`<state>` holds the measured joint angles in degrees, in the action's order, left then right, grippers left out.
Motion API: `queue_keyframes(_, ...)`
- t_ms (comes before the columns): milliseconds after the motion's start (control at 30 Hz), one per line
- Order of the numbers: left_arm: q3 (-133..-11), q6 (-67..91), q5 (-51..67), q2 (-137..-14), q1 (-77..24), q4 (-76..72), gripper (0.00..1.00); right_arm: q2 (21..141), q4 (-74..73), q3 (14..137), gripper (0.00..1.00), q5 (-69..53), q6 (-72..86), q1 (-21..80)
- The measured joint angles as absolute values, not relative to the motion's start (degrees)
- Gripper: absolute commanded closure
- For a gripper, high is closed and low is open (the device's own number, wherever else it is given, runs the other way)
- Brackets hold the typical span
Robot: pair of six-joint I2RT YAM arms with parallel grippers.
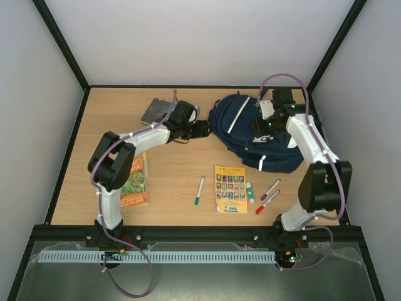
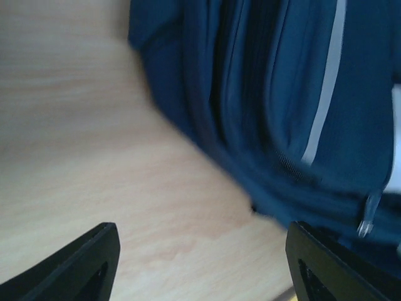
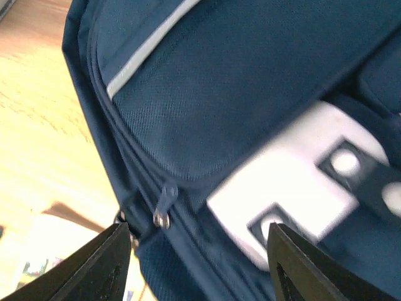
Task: Pack the student bag
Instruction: Adjust the student bag at the center of the board.
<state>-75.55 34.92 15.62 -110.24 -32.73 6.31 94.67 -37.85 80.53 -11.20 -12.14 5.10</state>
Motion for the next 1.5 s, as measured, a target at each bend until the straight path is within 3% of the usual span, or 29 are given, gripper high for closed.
queue_keyframes(200,-88.4,37.8,16.6,-120.8,-32.1,5.3,0.28,80.6,-44.2,74.6,0.39,-6.3,-14.4,5.0)
queue_keyframes(400,-99.9,39.4,16.7,-131.3,-31.6,5.5,0.39,73.0,-48.3,66.6,0.4,-0.2,-17.2,5.0)
queue_keyframes(600,-109.0,40.0,18.1,-138.0,-30.5,5.6,0.65,73.1,-51.4,60.2,0.43,7.0,-20.5,5.0)
queue_keyframes(867,-111.2,40.3,20.0,-140.1,-29.3,5.7,0.97,74.4,-49.1,54.2,0.44,14.6,-22.9,4.8)
queue_keyframes(1000,-111.2,40.1,20.5,-140.2,-29.7,5.6,0.98,79.2,-45.5,53.3,0.44,16.4,-23.3,4.5)
queue_keyframes(1200,-103.5,40.0,19.3,-136.8,-30.2,2.5,0.98,86.6,-41.4,54.0,0.46,20.1,-23.7,3.8)
queue_keyframes(1500,-72.3,43.6,13.6,-114.5,-32.0,-6.1,0.98,103.1,-36.1,64.9,0.46,24.5,-24.7,3.0)
